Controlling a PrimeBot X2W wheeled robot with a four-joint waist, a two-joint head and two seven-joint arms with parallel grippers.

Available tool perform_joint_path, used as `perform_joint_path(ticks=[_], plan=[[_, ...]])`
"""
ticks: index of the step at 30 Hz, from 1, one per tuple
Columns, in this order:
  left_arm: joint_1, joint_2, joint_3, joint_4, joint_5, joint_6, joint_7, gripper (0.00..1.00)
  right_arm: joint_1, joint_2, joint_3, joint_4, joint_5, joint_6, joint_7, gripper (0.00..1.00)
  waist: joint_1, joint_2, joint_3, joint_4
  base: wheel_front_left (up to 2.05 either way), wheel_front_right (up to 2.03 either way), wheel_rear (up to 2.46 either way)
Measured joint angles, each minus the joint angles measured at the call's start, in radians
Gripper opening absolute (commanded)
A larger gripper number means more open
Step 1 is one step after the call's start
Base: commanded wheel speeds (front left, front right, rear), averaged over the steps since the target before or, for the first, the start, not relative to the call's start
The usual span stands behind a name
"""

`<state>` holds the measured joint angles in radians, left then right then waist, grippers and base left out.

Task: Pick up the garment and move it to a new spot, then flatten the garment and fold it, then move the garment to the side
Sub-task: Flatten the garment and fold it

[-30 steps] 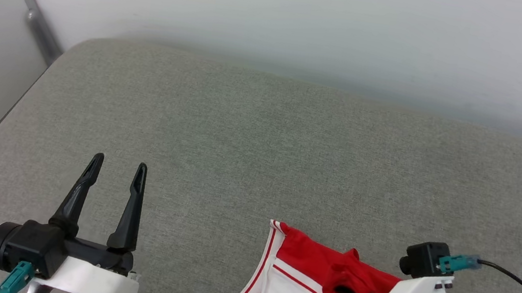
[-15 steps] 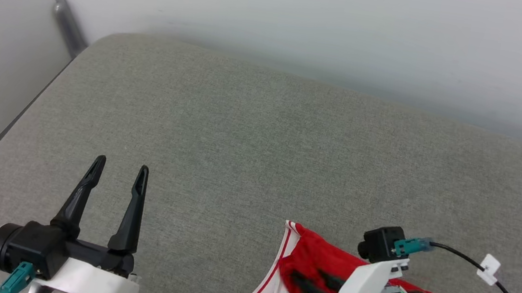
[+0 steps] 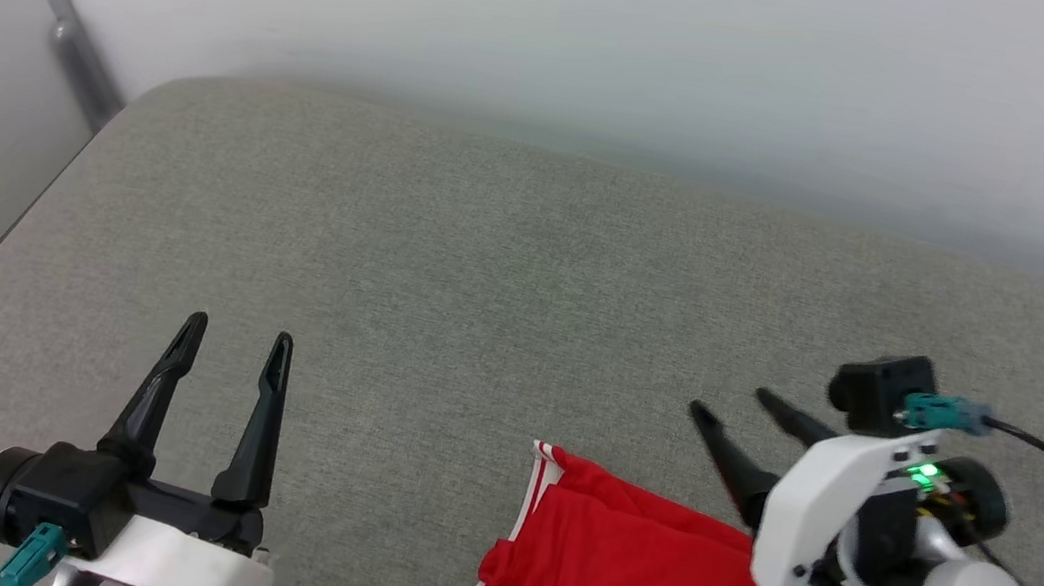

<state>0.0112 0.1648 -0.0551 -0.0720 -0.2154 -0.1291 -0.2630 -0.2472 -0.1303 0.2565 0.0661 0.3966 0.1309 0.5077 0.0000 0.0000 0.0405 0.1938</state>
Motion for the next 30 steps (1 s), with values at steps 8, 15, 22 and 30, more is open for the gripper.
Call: perform_joint_path(ticks=[8,15,22,30], plan=[[0.0,-0.007,0.005,-0.007,0.001,0.0,0.0,1.0,0.007,-0.185,-0.171,-0.041,-0.124,0.0,-0.226,1.0,0.0,0.0,0.001,-0.047,0.0,0.0,0.0],[0.001,-0.009,0.009,-0.01,-0.001,0.0,0.0,1.0,0.137,-0.172,-0.346,-0.135,-0.152,0.0,-0.398,1.0,0.0,0.0,0.017,-0.074,0.0,0.0,0.0],[0.001,-0.007,0.004,-0.008,-0.003,0.0,0.0,1.0,0.258,-0.067,-0.408,-0.249,-0.204,0.0,-0.54,1.0,0.0,0.0,0.032,-0.086,0.0,0.0,0.0],[0.001,-0.009,-0.008,-0.002,0.0,0.0,0.0,1.0,0.32,0.014,-0.407,-0.286,-0.234,0.0,-0.622,1.0,0.0,0.0,0.034,-0.086,0.0,0.0,0.0]])
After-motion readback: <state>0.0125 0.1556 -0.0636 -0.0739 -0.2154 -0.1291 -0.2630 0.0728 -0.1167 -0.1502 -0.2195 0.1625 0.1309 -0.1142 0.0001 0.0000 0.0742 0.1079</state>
